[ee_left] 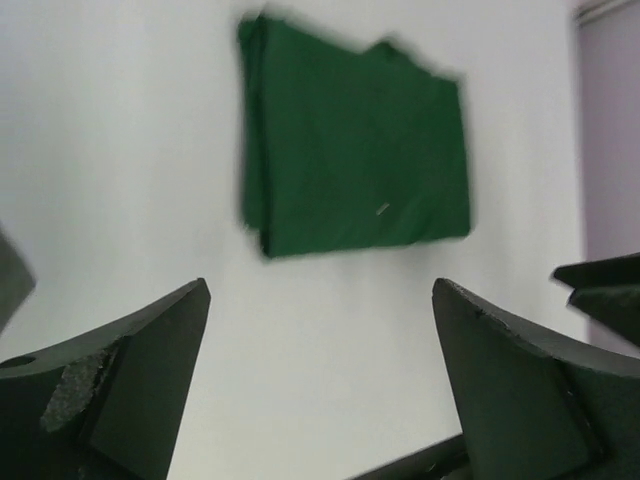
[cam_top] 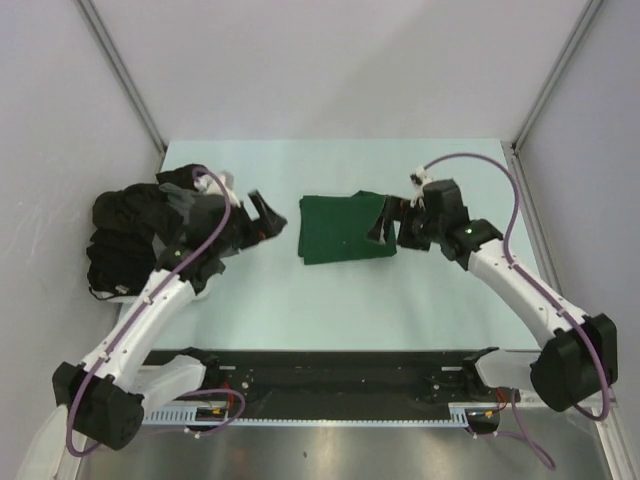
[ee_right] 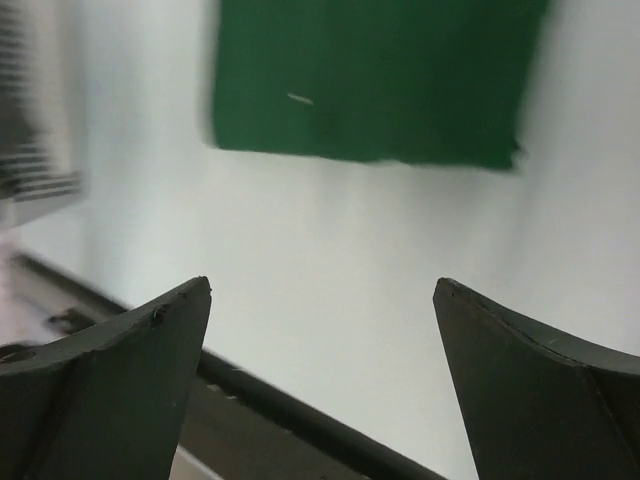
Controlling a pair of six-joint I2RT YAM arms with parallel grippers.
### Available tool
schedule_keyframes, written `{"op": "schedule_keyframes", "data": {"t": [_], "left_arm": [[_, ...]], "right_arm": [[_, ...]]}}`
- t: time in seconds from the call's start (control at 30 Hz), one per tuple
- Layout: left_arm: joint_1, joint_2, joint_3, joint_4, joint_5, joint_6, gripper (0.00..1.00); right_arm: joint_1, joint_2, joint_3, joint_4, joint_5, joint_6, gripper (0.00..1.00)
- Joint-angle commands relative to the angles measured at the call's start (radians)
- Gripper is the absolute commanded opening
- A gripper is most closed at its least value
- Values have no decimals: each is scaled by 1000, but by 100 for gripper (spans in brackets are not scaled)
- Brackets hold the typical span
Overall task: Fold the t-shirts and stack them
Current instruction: Fold the long partially folded tshirt into a neat square
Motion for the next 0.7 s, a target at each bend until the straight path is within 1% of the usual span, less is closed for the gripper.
{"op": "schedule_keyframes", "data": {"t": [0.0, 0.13, 0.3, 0.43, 0.5, 0.57, 0.63, 0.67], "left_arm": [[-11, -74, -144, -62, -6, -41, 100], [-11, -123, -174, -85, -40, -15, 100], [-9, -129, -175, -56, -40, -9, 100], [-11, -96, -175, -42, -31, -12, 99], [-9, -96, -180, -35, -23, -12, 99], [-9, -99, -184, -30, -19, -9, 99], [-7, -100, -192, -24, -14, -9, 100], [-9, -93, -193, -24, -14, -9, 99]], "right_arm": [[-17, 7, -101, -50, 232, 19, 100], [-17, -15, -104, -23, 252, 32, 100], [-50, 14, -81, 19, 192, 49, 100], [-118, 89, -40, 25, 167, 71, 100], [-159, 122, -23, 56, 97, 72, 100], [-216, 180, 14, 65, 66, 84, 100], [-221, 211, 40, 82, 57, 79, 100], [-213, 228, 54, 120, 65, 69, 100]]}}
